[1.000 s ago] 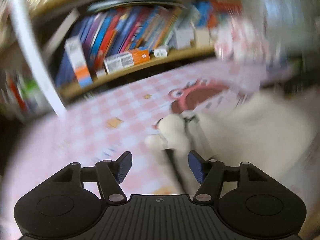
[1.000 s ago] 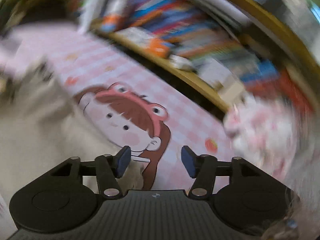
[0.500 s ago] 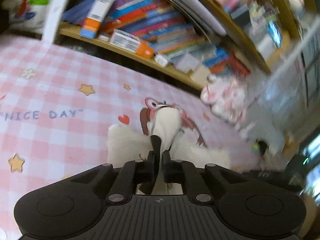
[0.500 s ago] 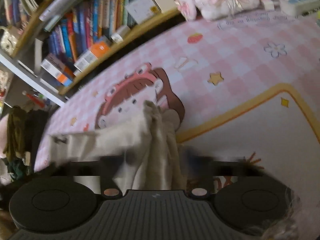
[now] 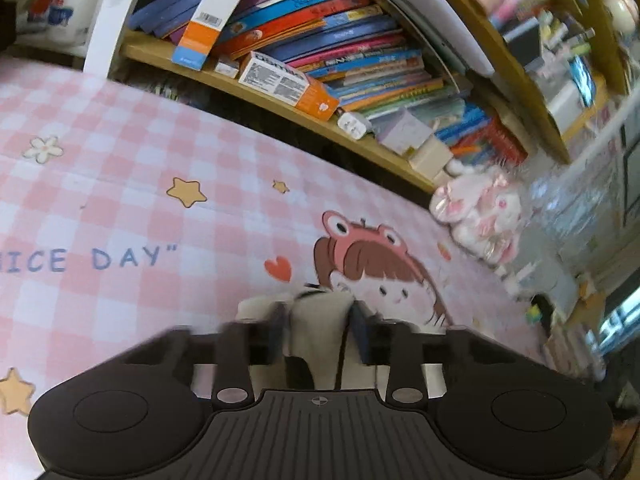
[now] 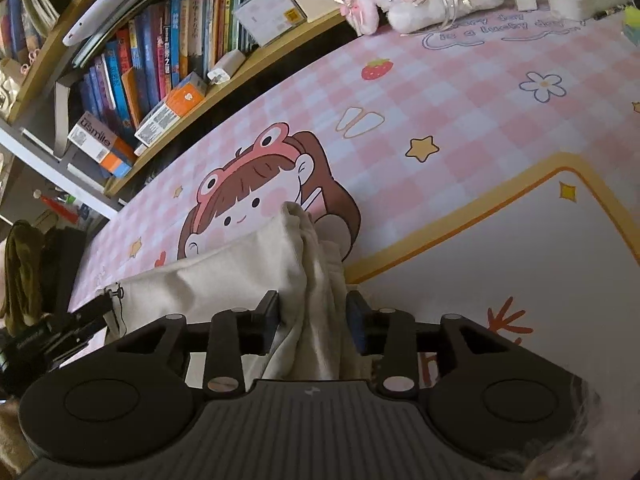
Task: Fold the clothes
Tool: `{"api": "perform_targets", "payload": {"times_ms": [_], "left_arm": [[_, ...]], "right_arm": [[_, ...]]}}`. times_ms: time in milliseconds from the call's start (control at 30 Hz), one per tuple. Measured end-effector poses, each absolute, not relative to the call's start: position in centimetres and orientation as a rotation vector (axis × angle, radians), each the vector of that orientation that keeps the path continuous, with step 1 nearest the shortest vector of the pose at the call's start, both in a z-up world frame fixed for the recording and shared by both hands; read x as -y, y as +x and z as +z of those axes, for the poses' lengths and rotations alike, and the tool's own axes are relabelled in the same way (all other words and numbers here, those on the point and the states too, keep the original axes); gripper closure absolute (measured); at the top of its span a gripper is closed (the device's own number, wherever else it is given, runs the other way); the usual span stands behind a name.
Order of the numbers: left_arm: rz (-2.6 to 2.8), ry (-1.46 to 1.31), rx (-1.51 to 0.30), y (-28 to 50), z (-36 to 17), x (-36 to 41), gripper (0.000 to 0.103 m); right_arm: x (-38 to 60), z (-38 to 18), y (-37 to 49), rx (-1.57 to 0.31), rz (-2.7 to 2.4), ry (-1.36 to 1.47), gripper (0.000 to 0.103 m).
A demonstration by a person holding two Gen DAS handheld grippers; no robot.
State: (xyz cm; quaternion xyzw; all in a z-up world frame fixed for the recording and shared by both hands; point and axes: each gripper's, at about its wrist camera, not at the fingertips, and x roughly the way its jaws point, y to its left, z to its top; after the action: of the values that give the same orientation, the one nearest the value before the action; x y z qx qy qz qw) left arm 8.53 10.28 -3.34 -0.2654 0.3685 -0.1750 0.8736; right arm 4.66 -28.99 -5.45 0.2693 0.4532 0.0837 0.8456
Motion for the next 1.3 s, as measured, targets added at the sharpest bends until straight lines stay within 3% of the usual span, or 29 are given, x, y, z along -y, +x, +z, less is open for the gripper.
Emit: {"api": "perform_targets", "payload": {"times_ms": [100,400,467,600,633,700,900,1300], "left_arm": [[-0.349,-0.608,-0.789,9.1,-4.0,-10.6,0.092],[-0.322,-0.578,-0.84,9.6,-5.0,-10.8,0.078],[-0.306,-0.53,-0.819,8.5,-4.3,-10.3,0.068],[-0.276,-0.433,-0.778,6.4,-3.0,-9.4,0.038],[-0.268,-0.408,-0.767,5.8,-2.7,-9.2,0.037],[-0.252,-0.36,-0.746,4.8,-2.1,-8.7,0.034],[-0.176,-0.377,-0.763,1.8,-2.0,-8.9,0.033],[-0.107,-0.352,-0.778,-1.0,-1.3,-5.0,0.027]], "right_arm": [[29.1,-5.7,4.7,-0.959,0.174,0.587,0.078],[28.3,-5.5,4.7,-0.959,0.16,0.53,0.079],[28.2,-5.3,4.6,-0.957,0.152,0.516,0.075],[27.5,-4.5,4.1,-0.943,0.091,0.473,0.045],[27.3,-4.3,3.9,-0.938,0.079,0.468,0.034],[27.0,-3.7,3.3,-0.917,0.071,0.459,0.025],[26.0,-2.3,1.1,-0.861,0.079,0.428,0.015],[25.8,-1.7,0.0,-0.89,0.191,0.423,0.013]]}}
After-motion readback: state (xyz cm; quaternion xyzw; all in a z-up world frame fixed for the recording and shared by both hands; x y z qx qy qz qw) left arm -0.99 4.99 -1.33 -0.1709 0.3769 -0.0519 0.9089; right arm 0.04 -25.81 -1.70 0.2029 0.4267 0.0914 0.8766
